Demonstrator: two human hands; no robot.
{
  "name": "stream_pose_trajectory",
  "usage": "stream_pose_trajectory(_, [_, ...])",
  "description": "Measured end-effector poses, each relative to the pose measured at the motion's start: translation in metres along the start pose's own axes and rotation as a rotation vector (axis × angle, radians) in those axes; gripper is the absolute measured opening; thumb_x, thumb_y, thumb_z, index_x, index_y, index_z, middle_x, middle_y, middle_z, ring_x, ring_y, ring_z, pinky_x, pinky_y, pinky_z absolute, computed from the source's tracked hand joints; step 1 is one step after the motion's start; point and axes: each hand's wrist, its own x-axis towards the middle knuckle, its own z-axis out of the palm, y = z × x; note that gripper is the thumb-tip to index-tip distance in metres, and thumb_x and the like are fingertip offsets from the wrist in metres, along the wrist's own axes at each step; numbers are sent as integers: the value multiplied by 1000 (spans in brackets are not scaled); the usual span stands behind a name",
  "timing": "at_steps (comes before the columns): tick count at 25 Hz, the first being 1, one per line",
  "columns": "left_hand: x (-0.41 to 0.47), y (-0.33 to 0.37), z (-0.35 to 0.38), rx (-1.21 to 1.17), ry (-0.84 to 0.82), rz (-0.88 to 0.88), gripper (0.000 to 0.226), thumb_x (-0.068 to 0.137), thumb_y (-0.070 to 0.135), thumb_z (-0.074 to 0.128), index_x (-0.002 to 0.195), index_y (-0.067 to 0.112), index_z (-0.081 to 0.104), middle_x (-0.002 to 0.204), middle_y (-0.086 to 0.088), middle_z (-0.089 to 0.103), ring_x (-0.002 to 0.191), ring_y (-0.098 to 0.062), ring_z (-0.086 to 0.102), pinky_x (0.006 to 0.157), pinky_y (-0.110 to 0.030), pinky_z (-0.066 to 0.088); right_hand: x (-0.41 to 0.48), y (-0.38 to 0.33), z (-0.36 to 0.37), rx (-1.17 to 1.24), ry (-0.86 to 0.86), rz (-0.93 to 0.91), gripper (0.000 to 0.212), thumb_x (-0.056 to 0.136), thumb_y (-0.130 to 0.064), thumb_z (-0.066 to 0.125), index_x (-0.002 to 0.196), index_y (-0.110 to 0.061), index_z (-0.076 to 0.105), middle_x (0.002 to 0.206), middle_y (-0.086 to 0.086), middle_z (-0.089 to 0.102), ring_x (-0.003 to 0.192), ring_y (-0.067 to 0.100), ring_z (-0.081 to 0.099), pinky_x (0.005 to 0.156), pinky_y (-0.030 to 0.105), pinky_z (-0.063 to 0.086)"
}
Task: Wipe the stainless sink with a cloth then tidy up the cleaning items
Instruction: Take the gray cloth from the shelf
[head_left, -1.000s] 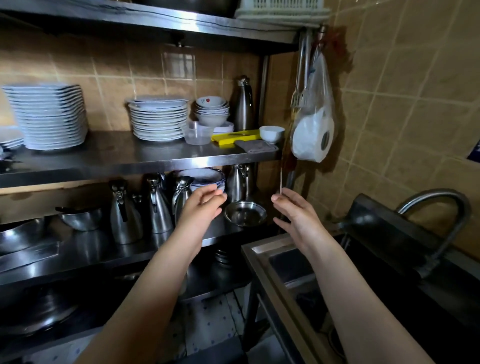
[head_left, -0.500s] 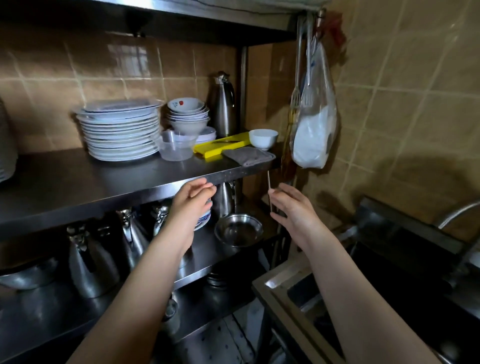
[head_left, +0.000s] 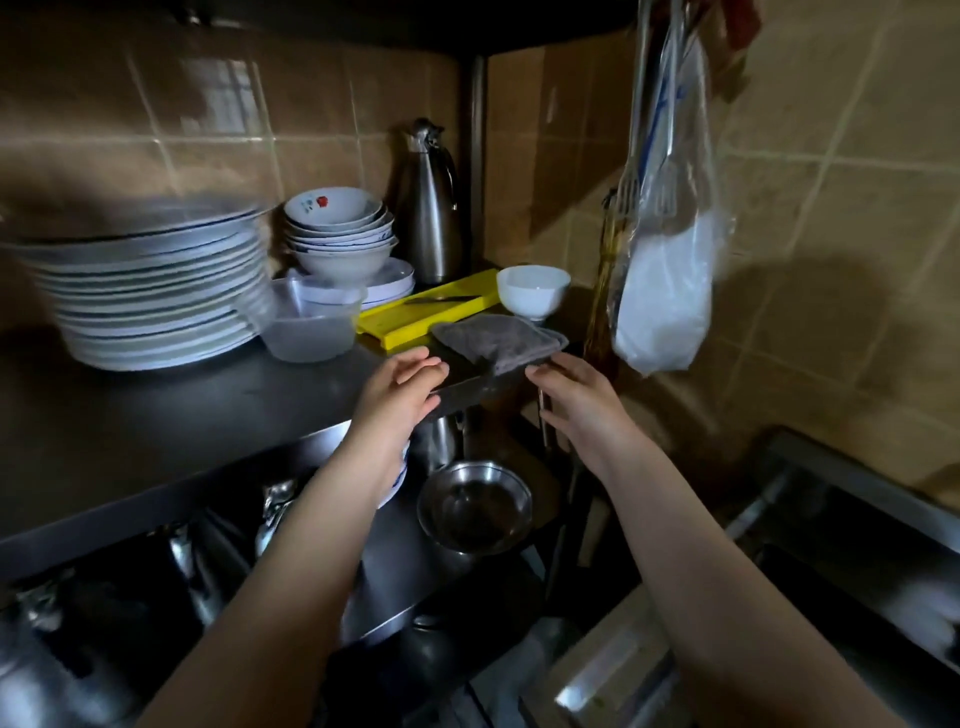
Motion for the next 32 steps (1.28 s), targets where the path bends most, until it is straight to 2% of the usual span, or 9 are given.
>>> stream_pose_trajectory(3, [45, -9, 16, 17, 2, -12, 14, 87, 9, 57, 98, 16, 55, 106, -5, 61, 107, -18, 58, 87, -28, 46, 47, -6, -2, -61, 10, -32, 23, 80, -24, 67, 101, -29, 60, 111, -1, 63, 108, 17, 55, 91, 32, 41])
stream_pose_trajectory(6, [81, -18, 29, 31, 24, -51, 13, 86, 10, 59, 97, 15, 55, 107, -7, 60, 108, -20, 58, 89, -31, 45, 86, -6, -7, -111, 58, -44, 31, 81, -19, 67, 111, -19, 59, 107, 3, 65, 101, 16, 59, 88, 28, 44])
stream_pose_trajectory(11, [118, -30, 43, 4, -12, -69, 14, 86, 9, 59, 98, 14, 55, 93, 0, 63, 102, -17, 59, 86, -28, 45, 133, 2, -11, -215, 118, -53, 25, 81, -15, 66, 105, -17, 58, 89, -6, 60, 76, 3, 53, 52, 6, 42])
stream_pose_trajectory(14, [136, -38, 46, 17, -40, -77, 16, 86, 9, 58, 101, 13, 55, 100, -4, 62, 103, -18, 59, 81, -25, 45, 159, 10, -10, -318, 136, -15, 56, 79, -24, 70, 128, -14, 46, 107, -6, 55, 93, 7, 54, 73, 12, 43])
stream_pose_trajectory(17, [152, -42, 46, 47, -74, -79, 19, 87, 9, 57, 105, 13, 54, 112, -9, 60, 103, -16, 58, 77, -21, 45, 186, 18, -9, -681, 222, 54, 74, 74, -44, 70, 134, -13, 40, 132, 8, 49, 127, 30, 39, 107, 40, 30])
stream_pose_trajectory(20, [161, -47, 45, 95, -101, -76, 27, 86, 10, 59, 112, 13, 54, 115, -8, 59, 103, -13, 58, 77, -20, 45, 195, 23, -4, -938, 304, 70, 72, 68, -54, 70, 125, -15, 49, 128, 11, 51, 124, 31, 40, 103, 40, 25])
stream_pose_trajectory(26, [162, -53, 35, 75, -111, -91, 22, 85, 10, 60, 106, 13, 55, 118, -11, 59, 105, -15, 58, 80, -23, 46, 190, 35, 13, -529, 423, 27, 44, 66, -27, 80, 104, -8, 66, 106, 11, 68, 103, 28, 60, 97, 44, 44])
stream_pose_trajectory(30, [160, -46, 27, 58, -127, -66, 21, 85, 12, 61, 105, 16, 57, 111, -5, 62, 101, -11, 61, 80, -23, 47, 177, 23, 21, -196, 423, -22, 34, 73, -9, 75, 104, -2, 64, 104, 17, 67, 96, 26, 63, 79, 27, 53])
stream_pose_trajectory(32, [157, -43, 23, 52, -131, -71, 23, 85, 11, 61, 107, 16, 57, 109, -4, 63, 99, -10, 61, 80, -23, 47, 165, 13, 27, 50, 367, 3, 33, 78, -4, 68, 110, -1, 59, 111, 19, 63, 105, 31, 60, 89, 39, 51])
